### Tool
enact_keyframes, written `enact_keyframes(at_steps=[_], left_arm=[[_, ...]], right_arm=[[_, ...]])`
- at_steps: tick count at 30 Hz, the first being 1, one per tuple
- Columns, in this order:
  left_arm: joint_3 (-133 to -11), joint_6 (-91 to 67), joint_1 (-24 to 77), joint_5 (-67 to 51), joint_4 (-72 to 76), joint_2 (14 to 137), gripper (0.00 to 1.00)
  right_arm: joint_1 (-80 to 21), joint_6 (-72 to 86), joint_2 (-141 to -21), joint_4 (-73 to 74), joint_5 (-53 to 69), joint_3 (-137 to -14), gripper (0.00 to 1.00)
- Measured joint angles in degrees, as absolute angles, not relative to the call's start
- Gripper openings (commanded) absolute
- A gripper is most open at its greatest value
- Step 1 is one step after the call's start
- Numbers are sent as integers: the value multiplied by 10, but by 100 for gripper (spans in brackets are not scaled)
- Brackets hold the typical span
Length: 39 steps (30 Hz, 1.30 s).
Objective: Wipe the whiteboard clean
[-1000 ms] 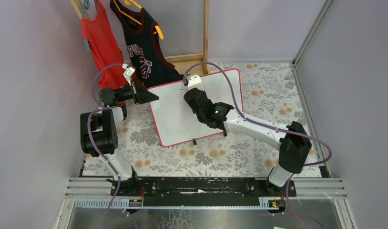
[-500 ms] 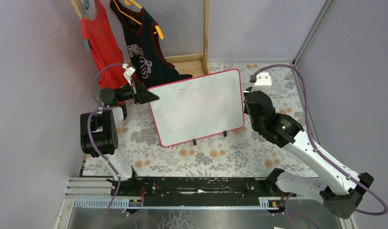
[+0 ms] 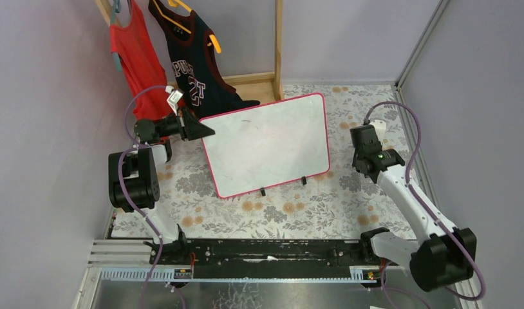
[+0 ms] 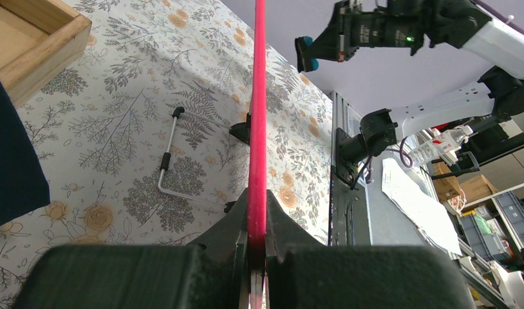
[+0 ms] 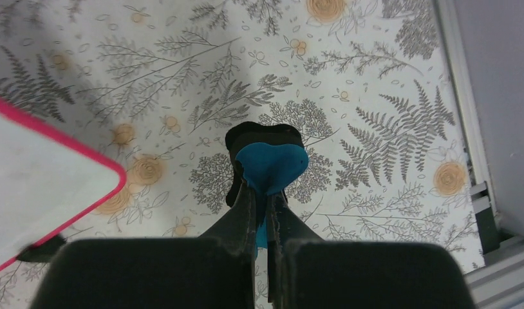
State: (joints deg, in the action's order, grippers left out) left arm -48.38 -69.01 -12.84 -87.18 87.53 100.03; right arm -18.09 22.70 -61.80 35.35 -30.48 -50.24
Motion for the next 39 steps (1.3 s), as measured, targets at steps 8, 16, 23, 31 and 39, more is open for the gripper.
enact_keyframes(at_steps=[8, 16, 23, 31, 39], left_arm=[[-484, -690, -128, -872, 875, 1000, 0], [-484, -690, -128, -872, 875, 1003, 0], [-484, -690, -128, -872, 876, 1008, 0], [-485, -691, -128, -872, 876, 1010, 0], [-499, -703, -128, -872, 876, 1019, 4]], right_arm=[[-51, 209, -766, 294, -183, -510, 0], [28, 194, -846, 258, -98, -524, 13], [34, 190, -900, 234, -63, -554, 24], [34, 189, -936, 228, -48, -555, 50], [34, 189, -934, 223, -46, -555, 60]])
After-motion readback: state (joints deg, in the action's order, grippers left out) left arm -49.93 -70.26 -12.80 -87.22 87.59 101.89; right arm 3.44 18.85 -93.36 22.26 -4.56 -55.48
